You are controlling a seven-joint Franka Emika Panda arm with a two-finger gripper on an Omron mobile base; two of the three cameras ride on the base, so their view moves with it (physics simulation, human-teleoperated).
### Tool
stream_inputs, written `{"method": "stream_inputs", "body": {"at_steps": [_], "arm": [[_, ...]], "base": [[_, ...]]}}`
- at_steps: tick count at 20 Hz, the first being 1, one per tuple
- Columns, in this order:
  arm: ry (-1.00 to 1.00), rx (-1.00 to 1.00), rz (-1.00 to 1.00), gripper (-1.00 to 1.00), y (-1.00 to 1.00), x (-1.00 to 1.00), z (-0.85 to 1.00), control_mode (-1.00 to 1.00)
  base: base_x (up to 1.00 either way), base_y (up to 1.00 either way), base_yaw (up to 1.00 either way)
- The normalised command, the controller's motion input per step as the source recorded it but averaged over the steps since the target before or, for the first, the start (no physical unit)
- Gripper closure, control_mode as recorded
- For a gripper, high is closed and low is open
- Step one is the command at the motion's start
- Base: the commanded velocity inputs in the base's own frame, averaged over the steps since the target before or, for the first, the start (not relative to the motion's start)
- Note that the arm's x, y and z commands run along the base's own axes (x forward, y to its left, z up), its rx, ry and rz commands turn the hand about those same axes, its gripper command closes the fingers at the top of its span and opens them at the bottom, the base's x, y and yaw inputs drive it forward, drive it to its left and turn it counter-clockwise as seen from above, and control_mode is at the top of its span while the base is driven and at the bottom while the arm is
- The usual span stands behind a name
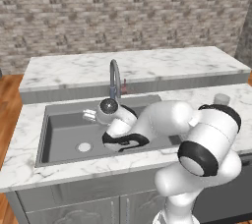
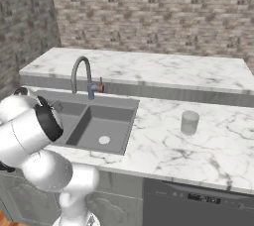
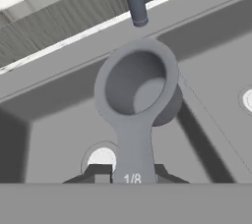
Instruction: Move any existing items from the left basin to the right basin for drying. Then move the glass cup from the counter to the left basin of the sink for washing.
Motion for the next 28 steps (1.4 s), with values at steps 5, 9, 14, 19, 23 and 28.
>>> {"method": "stream_inputs", "body": {"at_steps": [5, 9, 14, 19, 23, 28], "arm": [[0.00, 0.00, 0.00, 1.00, 0.00, -0.28, 0.54, -1.00], [0.00, 0.00, 0.00, 1.00, 0.00, -0.42, 0.49, -1.00], [0.00, 0.00, 0.00, 1.00, 0.00, -0.51, 0.44, -1.00], [0.01, 0.01, -0.02, 1.00, -0.07, -0.44, 0.41, -1.00], [0.04, 0.03, -0.03, 1.00, -0.18, -0.38, 0.30, -1.00], [0.04, 0.07, -0.05, 1.00, -0.21, -0.48, 0.07, -1.00]], "base": [[0.00, 0.00, 0.00], [0.00, 0.00, 0.00], [0.00, 0.00, 0.00], [0.00, 0.00, 0.00], [0.00, 0.00, 0.00], [0.00, 0.00, 0.00]]}}
